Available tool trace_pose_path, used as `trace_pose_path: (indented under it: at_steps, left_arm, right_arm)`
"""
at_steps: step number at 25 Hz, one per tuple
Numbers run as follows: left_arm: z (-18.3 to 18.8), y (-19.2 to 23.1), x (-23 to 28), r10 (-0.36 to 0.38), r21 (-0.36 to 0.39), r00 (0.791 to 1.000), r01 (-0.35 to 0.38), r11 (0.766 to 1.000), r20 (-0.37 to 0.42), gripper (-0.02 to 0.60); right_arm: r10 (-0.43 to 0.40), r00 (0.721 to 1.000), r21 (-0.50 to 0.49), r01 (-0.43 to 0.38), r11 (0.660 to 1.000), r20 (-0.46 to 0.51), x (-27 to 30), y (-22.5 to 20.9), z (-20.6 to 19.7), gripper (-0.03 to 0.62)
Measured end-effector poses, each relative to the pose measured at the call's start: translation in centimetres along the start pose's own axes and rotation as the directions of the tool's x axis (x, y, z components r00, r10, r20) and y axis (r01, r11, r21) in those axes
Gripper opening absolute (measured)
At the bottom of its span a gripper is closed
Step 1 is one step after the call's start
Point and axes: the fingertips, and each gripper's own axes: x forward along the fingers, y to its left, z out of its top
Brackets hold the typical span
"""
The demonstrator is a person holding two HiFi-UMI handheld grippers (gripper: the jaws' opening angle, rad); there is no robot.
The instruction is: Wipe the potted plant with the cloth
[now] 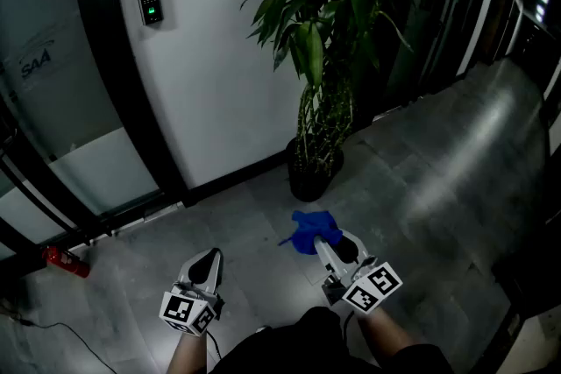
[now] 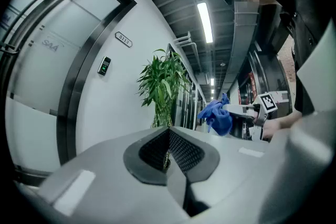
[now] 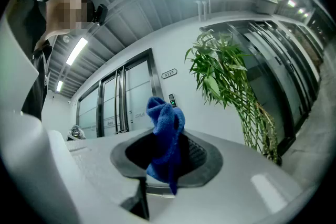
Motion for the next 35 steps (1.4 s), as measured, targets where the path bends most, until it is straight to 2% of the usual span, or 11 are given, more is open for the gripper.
trace_pose_path:
  at_steps: [8, 13, 18, 22, 26, 30, 35]
  left_arm:
    - [-0.6, 1.1, 5.5, -0.014, 0.04, 1.0, 0.014, 0.999, -0.018, 0.005]
    - [-0.1, 0.5, 12.1, -0.023, 0.05, 1.0, 0.022, 0.998, 0.013, 0.005]
    - [1.0, -0.1, 19.0, -0.007, 0.055, 1.0, 0.006, 0.998, 0.021, 0.005]
    - [0.6, -1.2, 24.2, -0.014, 0.06, 1.0, 0.013, 0.998, 0.014, 0.005]
    - [0.7, -2.5, 29.0, -0.033, 0.073, 0.999, 0.033, 0.997, -0.007, 0.005]
    - [0.5, -3.8, 32.4, -0.067, 0.054, 0.998, 0.068, 0.996, -0.011, 0.005]
    - [1.0, -3.2, 36.0, -0.117, 0.072, 0.993, 0.118, 0.99, -0.02, 0.005]
  right_arm:
    - [0.013, 0.999, -0.005, -0.013, 1.0, 0.05, 2.8, -4.8, 1.2, 0.109]
    - [0.049, 0.997, -0.01, -0.049, 0.999, 0.066, 5.2, -11.2, 3.3, 0.109]
    - [0.13, 0.987, -0.032, -0.128, 0.991, 0.091, 7.6, -16.1, 6.7, 0.109]
    - [0.198, 0.976, -0.054, -0.194, 0.98, 0.089, 8.8, -19.3, 8.5, 0.109]
    - [0.233, 0.968, -0.058, -0.228, 0.972, 0.096, 10.0, -22.2, 10.7, 0.109]
    - [0.253, 0.961, -0.069, -0.247, 0.967, 0.107, 10.5, -24.5, 12.0, 0.109]
    - [0.25, 0.957, -0.062, -0.244, 0.968, 0.148, 12.6, -26.2, 13.3, 0.109]
